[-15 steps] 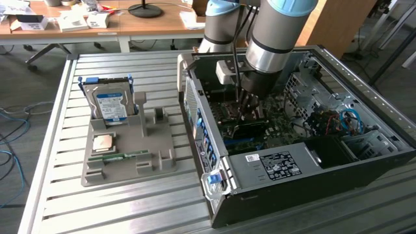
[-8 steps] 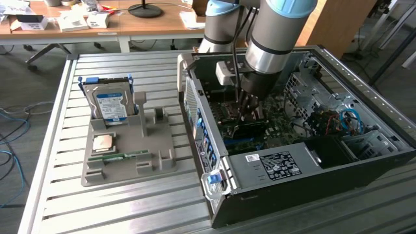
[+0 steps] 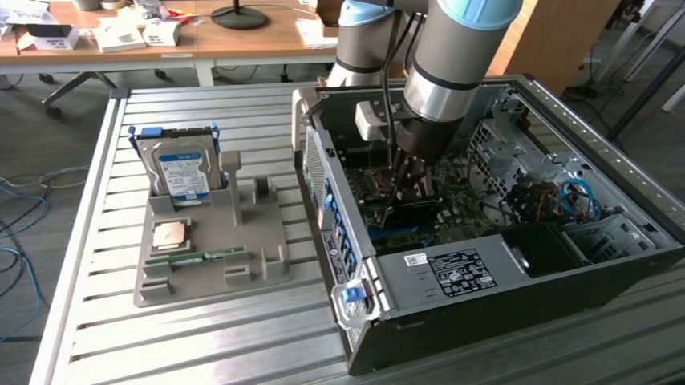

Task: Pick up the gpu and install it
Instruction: 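Press down on the gpu until it lock into place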

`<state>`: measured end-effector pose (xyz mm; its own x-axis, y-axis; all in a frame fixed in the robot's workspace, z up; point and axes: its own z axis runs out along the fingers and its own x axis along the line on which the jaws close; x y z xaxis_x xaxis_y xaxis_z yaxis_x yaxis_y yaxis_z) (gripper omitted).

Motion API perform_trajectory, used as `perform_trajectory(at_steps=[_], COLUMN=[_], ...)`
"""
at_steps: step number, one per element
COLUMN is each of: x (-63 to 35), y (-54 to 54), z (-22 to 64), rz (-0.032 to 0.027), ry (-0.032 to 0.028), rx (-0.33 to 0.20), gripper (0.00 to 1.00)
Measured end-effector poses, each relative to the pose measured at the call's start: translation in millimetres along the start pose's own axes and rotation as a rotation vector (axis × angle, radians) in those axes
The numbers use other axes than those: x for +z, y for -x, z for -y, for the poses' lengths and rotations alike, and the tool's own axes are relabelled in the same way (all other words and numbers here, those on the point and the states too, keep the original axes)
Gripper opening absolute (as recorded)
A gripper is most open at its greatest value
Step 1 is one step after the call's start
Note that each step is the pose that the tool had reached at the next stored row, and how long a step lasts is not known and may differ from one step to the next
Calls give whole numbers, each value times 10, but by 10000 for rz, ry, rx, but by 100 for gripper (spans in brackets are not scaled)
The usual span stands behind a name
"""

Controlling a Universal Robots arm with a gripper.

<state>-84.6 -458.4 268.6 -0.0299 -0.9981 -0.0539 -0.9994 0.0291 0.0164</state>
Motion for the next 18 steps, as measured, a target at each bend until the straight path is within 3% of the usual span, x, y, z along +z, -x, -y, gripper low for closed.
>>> perform_trajectory(at_steps=[18], x=[23], y=[-2], z=[-7], rz=[-2], ry=[-1], rx=[-1], gripper=[11])
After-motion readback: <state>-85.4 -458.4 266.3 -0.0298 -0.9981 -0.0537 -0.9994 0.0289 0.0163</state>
